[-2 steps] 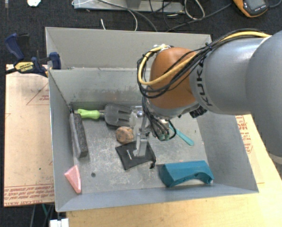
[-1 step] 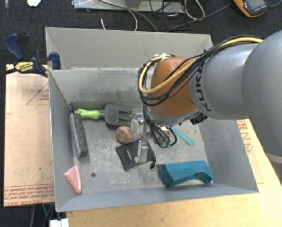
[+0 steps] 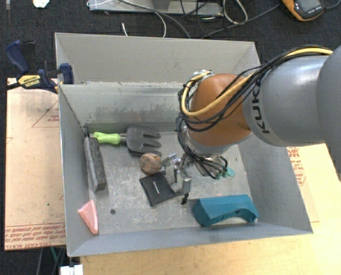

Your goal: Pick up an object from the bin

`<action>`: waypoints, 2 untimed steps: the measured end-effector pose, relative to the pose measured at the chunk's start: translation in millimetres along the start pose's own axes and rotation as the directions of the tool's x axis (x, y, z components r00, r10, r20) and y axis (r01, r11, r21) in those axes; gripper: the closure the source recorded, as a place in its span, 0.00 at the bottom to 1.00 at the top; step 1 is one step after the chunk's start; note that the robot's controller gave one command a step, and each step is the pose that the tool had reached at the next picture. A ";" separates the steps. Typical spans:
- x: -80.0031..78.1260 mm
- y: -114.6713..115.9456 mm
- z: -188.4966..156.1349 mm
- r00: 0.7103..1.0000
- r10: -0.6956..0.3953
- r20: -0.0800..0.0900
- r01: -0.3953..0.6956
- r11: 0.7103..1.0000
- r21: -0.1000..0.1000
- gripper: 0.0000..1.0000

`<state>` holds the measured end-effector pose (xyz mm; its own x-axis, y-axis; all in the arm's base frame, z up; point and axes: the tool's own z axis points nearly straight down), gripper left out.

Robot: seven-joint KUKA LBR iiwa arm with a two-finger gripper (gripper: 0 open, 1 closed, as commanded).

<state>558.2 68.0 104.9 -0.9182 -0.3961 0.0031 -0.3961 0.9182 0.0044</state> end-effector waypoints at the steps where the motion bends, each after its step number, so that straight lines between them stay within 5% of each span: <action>1: 0.0 0.0 0.0 1.000 0.000 0.000 0.000 1.000 0.000 0.00; 2: 0.0 0.0 0.0 1.000 0.000 0.000 0.000 1.000 -0.001 0.00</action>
Offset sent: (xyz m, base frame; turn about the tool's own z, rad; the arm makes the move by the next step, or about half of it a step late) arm 0.0000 0.0000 0.0000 0.0000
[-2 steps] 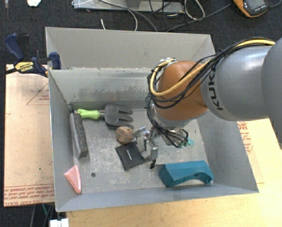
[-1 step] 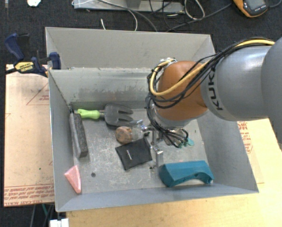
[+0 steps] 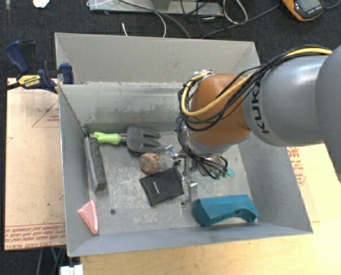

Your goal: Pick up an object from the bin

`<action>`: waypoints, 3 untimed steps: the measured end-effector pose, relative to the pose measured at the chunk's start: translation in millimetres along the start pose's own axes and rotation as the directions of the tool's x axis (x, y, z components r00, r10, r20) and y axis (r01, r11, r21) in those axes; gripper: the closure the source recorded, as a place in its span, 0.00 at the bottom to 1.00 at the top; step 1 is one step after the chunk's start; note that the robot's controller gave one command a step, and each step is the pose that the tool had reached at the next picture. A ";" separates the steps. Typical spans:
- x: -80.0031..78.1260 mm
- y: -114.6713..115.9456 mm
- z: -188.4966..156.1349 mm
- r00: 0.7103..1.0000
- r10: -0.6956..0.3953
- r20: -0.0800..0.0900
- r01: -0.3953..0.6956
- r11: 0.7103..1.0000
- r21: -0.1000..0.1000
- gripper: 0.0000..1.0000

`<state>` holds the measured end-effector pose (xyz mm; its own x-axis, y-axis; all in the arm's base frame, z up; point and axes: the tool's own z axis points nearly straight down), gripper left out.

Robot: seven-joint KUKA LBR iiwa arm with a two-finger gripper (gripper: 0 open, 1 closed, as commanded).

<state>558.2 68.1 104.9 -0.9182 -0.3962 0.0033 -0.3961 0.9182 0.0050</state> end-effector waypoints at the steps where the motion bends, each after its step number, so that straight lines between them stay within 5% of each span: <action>1: 2.3 3.3 17.5 0.994 0.106 0.005 -0.106 0.994 0.001 0.00; 2: -2.8 14.8 34.5 0.987 0.161 0.003 -0.161 0.987 -0.002 1.00; 3: -2.8 14.8 34.4 0.987 0.161 0.002 -0.161 0.987 -0.002 1.00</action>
Offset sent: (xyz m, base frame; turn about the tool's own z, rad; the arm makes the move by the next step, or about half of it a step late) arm -0.0039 0.0141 -0.0349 0.1605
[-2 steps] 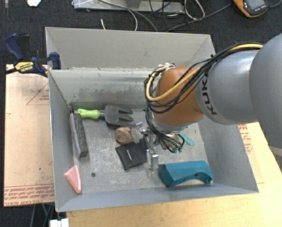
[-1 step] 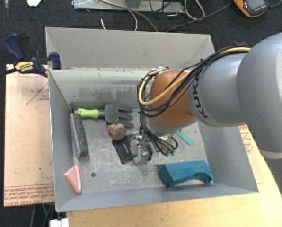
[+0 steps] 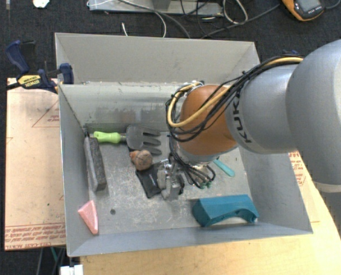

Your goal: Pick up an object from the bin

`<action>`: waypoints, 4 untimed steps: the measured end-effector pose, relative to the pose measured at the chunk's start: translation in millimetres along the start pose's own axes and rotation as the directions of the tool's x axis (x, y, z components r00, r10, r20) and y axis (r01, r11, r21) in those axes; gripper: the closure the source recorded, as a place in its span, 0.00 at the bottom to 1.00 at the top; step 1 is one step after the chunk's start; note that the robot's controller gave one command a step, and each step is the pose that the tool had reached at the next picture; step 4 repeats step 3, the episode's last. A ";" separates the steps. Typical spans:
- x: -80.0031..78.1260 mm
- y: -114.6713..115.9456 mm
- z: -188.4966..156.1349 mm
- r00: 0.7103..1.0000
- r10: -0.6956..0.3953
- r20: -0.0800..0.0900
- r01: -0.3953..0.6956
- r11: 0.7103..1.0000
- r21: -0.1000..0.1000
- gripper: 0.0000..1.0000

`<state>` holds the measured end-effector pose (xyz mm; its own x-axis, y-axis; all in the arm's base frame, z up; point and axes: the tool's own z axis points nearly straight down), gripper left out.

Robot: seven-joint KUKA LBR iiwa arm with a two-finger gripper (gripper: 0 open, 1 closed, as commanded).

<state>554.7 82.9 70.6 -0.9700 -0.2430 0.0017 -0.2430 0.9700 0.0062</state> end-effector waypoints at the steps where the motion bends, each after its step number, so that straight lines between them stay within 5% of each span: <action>1: -10.3 5.6 -55.2 1.000 0.009 -0.003 -0.009 1.000 -0.001 1.00; 3: -11.2 18.9 -148.1 0.999 -0.039 -0.005 0.039 0.999 -0.002 1.00; 4: -11.2 18.9 -148.1 0.999 -0.039 -0.005 0.039 0.999 -0.002 1.00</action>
Offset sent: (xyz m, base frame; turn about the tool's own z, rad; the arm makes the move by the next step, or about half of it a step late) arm 0.0015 0.0110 0.0915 -0.0264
